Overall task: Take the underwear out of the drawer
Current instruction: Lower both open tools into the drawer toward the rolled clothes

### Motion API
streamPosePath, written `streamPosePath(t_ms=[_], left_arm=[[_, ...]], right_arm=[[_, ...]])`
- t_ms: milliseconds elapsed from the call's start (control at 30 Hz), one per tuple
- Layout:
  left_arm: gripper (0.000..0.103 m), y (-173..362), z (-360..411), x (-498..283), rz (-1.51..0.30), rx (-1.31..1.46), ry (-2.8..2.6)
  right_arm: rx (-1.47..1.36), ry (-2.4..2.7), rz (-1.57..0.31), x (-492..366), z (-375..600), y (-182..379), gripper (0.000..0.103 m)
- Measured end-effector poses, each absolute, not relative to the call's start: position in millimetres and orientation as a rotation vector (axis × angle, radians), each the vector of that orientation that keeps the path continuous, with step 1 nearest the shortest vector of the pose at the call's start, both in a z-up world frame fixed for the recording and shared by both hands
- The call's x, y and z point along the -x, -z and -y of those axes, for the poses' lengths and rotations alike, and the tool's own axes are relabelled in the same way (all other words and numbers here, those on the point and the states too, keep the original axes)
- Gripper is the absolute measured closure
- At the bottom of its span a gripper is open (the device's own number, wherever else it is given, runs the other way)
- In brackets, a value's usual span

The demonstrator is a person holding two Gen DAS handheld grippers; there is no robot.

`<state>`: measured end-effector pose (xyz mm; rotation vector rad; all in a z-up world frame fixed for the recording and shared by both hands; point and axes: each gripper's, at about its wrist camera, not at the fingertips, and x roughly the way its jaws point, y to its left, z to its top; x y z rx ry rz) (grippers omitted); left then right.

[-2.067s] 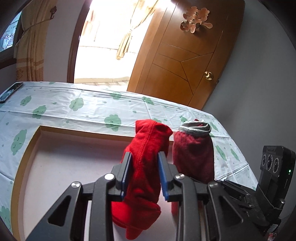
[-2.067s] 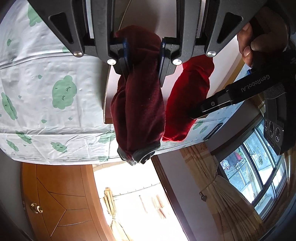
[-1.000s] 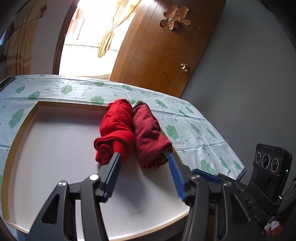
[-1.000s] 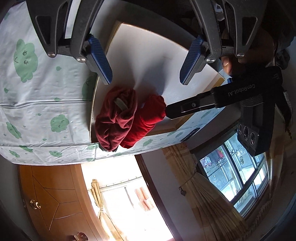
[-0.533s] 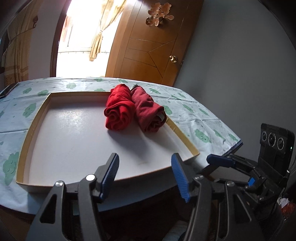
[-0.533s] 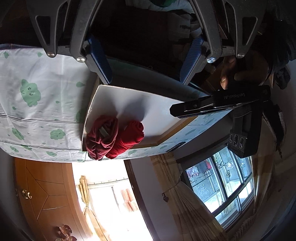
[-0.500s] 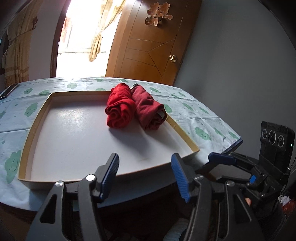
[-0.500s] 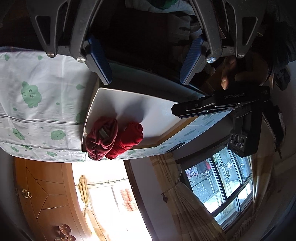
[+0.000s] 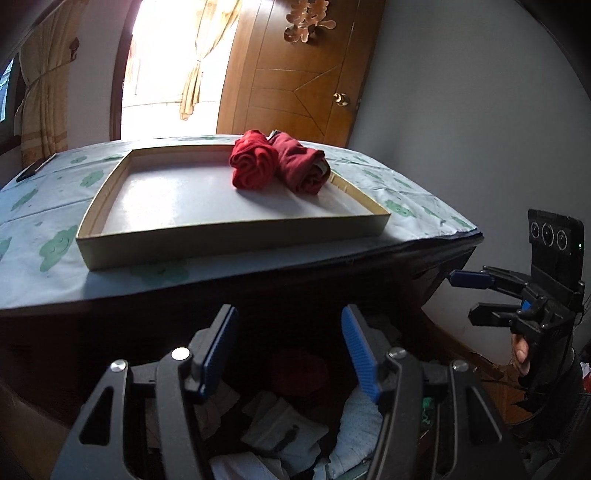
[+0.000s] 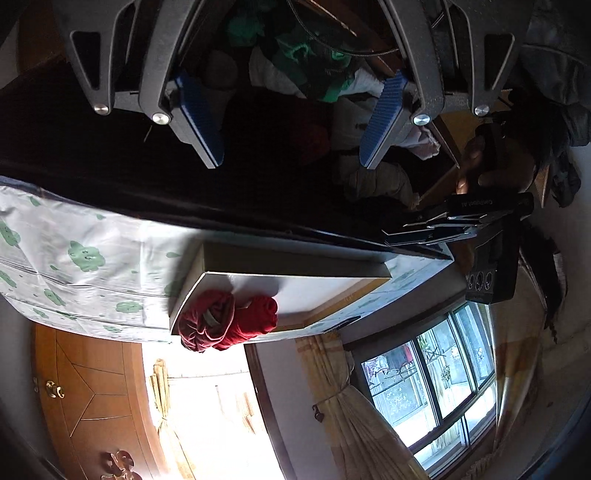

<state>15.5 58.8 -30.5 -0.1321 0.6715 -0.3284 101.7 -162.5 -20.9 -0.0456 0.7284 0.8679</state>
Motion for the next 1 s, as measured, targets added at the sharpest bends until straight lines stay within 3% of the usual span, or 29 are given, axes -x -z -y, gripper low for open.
streamPosePath(t_ms=[467, 733, 1000], left_arm=[[0.040, 62.8, -62.1, 15.7, -0.731, 0.100, 0.310], [0.040, 79.2, -70.4, 14.7, -0.793, 0.133, 0.286], [0.034, 85.5, -73.0, 15.0, -0.810, 0.145, 0.280]], right_arm=[[0.214, -0.859, -0.796, -76.5, 177.2, 48.1, 0.025], [0.370, -0.928, -0.937, -82.7, 151.4, 88.1, 0.025], [0.328, -1.040, -1.067, -100.9, 142.7, 100.8, 0.025]])
